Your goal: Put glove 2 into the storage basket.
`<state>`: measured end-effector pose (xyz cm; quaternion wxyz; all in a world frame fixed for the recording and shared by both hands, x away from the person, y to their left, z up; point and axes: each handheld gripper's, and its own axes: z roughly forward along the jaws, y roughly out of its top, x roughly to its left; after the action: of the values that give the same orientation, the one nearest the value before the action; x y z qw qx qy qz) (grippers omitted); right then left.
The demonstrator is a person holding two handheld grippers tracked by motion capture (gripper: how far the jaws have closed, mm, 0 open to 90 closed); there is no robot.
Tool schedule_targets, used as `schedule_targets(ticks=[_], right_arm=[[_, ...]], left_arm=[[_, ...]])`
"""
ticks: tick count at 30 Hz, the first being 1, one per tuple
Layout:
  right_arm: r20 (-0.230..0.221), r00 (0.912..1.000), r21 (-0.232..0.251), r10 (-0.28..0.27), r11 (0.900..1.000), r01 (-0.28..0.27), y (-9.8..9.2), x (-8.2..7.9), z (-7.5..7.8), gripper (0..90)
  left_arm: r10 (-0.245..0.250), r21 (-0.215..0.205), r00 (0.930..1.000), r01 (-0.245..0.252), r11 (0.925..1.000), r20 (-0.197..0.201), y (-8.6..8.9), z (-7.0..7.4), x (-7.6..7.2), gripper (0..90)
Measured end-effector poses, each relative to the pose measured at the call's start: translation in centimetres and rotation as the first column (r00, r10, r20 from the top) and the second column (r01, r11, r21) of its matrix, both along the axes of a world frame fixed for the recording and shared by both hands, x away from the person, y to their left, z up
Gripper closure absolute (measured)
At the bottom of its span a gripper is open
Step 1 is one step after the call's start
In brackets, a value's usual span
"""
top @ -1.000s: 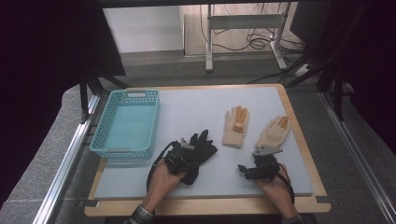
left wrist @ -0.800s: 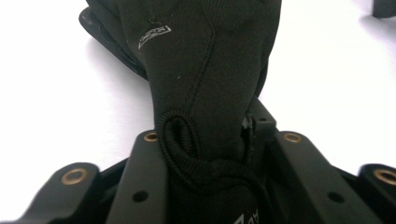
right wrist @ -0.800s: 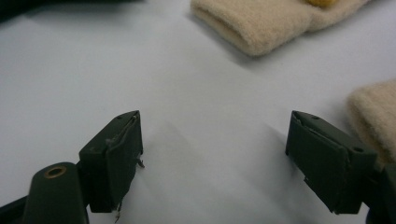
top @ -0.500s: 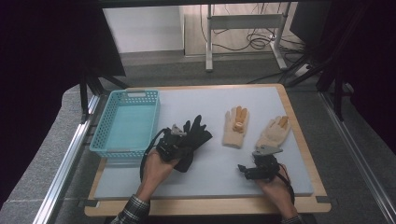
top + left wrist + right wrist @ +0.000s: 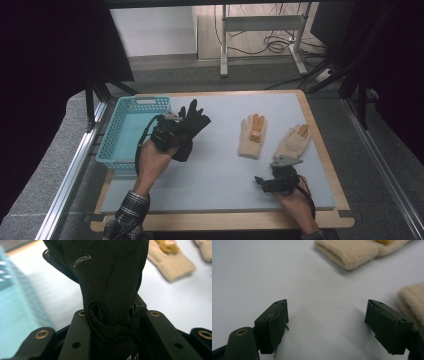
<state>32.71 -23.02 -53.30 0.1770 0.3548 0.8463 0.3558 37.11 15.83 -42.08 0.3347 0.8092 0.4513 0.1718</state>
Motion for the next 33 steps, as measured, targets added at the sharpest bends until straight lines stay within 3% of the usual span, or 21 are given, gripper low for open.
schedule_targets(ticks=[5, 7, 11, 12, 13, 17, 18, 19, 20, 21, 22, 23, 27, 28, 29, 30, 33], right_arm=[[0.0, 1.0, 0.0, 0.0, 1.0, 0.0, 0.0, 0.0, 0.0, 18.2], [0.0, 1.0, 0.0, 0.0, 1.0, 0.0, 0.0, 0.0, 0.0, 18.1], [0.0, 1.0, 0.001, 0.0, 1.0, 0.0, 0.0, 0.0, 0.0, 18.2], [0.0, 1.0, 0.0, 0.0, 1.0, 0.0, 0.0, 0.0, 0.0, 18.2], [0.0, 1.0, 0.0, 0.0, 1.0, 0.0, 0.0, 0.0, 0.0, 18.2], [0.001, 1.0, 0.0, 0.001, 1.0, -0.001, 0.0, 0.0, 0.0, 18.2], [0.001, 1.0, 0.0, 0.001, 1.0, -0.001, 0.0, 0.0, 0.0, 18.2], [0.001, 1.0, 0.0, 0.001, 1.0, -0.001, 0.0, 0.0, 0.0, 18.2], [0.001, 1.0, 0.0, 0.001, 1.0, -0.001, 0.0, 0.0, 0.0, 18.2], [0.001, 1.0, 0.0, 0.0, 1.0, 0.0, 0.0, 0.0, 0.0, 18.1], [0.0, 1.0, 0.0, 0.0, 1.0, 0.0, 0.0, 0.0, 0.0, 18.2], [0.0, 1.0, 0.0, 0.0, 1.0, 0.0, 0.0, 0.0, 0.0, 18.2], [0.0, 1.0, 0.001, 0.0, 1.0, 0.0, 0.0, 0.0, 0.0, 18.2], [0.0, 1.0, 0.001, 0.001, 1.0, -0.001, 0.0, 0.0, 0.0, 18.2], [0.0, 1.0, 0.001, 0.001, 1.0, -0.001, 0.0, 0.0, 0.0, 18.2], [0.0, 1.0, 0.001, 0.001, 1.0, -0.001, 0.0, 0.0, 0.0, 18.2], [0.0, 1.0, 0.001, 0.001, 1.0, -0.001, 0.0, 0.0, 0.0, 18.1]], left_arm=[[0.048, 0.002, 0.9986, -0.048, 0.9989, 0.023, 1.8, 1.1, 0.4, 70.3], [0.092, 0.01, 0.9951, -0.092, 0.9957, 0.037, 3.6, 1.9, 0.7, 70.3], [0.132, 0.02, 0.9903, -0.133, 0.9909, 0.042, 5.3, 2.4, 1.0, 70.1], [0.162, 0.032, 0.986, -0.164, 0.986, 0.038, 6.5, 2.6, 1.3, 70.0], [0.162, 0.032, 0.986, -0.164, 0.986, 0.038, 6.5, 2.6, 1.3, 70.0], [0.225, 0.039, 0.9741, -0.226, 0.9734, 0.018, 9.1, 2.1, 1.9, 69.7], [0.249, 0.05, 0.9684, -0.249, 0.9672, 0.002, 10.3, 1.6, 2.2, 69.6], [0.249, 0.05, 0.9684, -0.249, 0.9672, 0.002, 10.3, 1.6, 2.2, 69.5], [0.283, 0.08, 0.9591, -0.281, 0.9565, -0.016, 11.6, 0.6, 2.7, 69.5], [0.283, 0.08, 0.9591, -0.281, 0.9565, -0.016, 11.6, 0.6, 2.7, 69.4], [0.313, 0.111, 0.9493, -0.307, 0.9452, -0.035, 12.6, -0.4, 3.2, 69.4], [0.313, 0.111, 0.9493, -0.307, 0.9452, -0.035, 12.6, -0.4, 3.2, 69.3], [0.356, 0.147, 0.9304, -0.342, 0.9281, -0.086, 14.2, -2.4, 4.4, 69.1], [0.373, 0.174, 0.9218, -0.352, 0.9198, -0.106, 14.6, -3.2, 4.9, 69.0], [0.373, 0.174, 0.9218, -0.352, 0.9198, -0.106, 14.6, -3.2, 4.9, 68.9], [0.383, 0.194, 0.9138, -0.355, 0.9146, -0.135, 14.9, -4.2, 5.5, 68.7], [0.398, 0.235, 0.9037, -0.357, 0.9043, -0.159, 15.1, -5.3, 6.2, 68.4]])
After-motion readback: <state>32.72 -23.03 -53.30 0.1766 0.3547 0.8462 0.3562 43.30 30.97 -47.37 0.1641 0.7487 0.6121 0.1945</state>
